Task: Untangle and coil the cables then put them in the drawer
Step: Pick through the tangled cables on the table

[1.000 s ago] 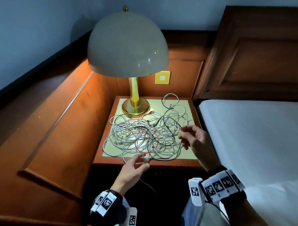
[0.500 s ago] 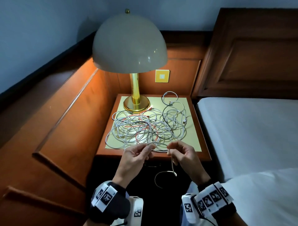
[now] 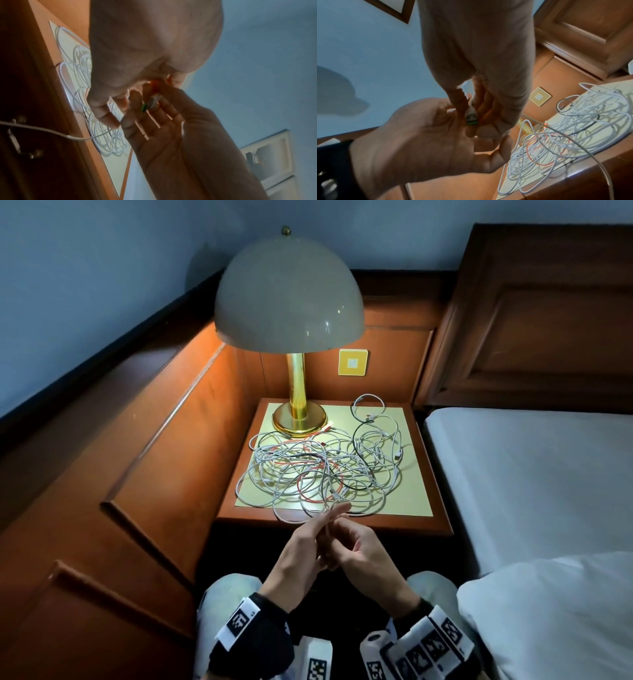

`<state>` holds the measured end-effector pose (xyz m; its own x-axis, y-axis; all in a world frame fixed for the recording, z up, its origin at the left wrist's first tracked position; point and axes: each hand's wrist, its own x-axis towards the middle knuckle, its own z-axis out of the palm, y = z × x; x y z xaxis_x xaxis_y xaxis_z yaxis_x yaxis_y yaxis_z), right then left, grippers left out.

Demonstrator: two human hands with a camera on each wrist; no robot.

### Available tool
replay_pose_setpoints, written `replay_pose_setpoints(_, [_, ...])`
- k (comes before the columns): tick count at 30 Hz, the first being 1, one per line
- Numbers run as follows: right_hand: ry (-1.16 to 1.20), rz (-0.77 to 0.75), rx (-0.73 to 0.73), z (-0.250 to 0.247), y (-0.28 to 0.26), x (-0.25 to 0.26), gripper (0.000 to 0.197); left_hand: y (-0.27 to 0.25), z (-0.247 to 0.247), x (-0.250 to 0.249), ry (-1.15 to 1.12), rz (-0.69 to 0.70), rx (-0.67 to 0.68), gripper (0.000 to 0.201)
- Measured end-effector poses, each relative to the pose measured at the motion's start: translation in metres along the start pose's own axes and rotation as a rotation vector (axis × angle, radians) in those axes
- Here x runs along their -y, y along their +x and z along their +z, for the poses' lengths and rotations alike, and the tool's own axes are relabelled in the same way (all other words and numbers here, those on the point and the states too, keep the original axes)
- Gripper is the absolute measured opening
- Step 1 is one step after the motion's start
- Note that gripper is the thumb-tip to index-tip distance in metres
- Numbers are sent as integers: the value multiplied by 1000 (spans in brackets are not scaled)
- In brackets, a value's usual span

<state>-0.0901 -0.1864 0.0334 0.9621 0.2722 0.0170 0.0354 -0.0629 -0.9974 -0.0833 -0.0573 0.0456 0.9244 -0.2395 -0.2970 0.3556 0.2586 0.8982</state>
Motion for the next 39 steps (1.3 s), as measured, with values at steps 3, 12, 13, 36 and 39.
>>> replay_pose_setpoints(3, [103,50,37,-3,-6,5,16,0,-10,-2,120,59,-63,36])
replay_pose_setpoints(12, [315,67,85,-14,-9,20,22,22,-28,-3,316,385,40,23])
replay_pose_setpoints(13, [335,72,75,-15,-9,21,22,25,-29,-3,342,396,17,19])
replay_pose_setpoints(36, [-281,-364,-200,-46,55,5,8,13,-27,35,809,430,54,18])
replay_pose_setpoints(39, [-481,-329,-17,-55,53,-10,19,16,-31,20,895,683,-48,11])
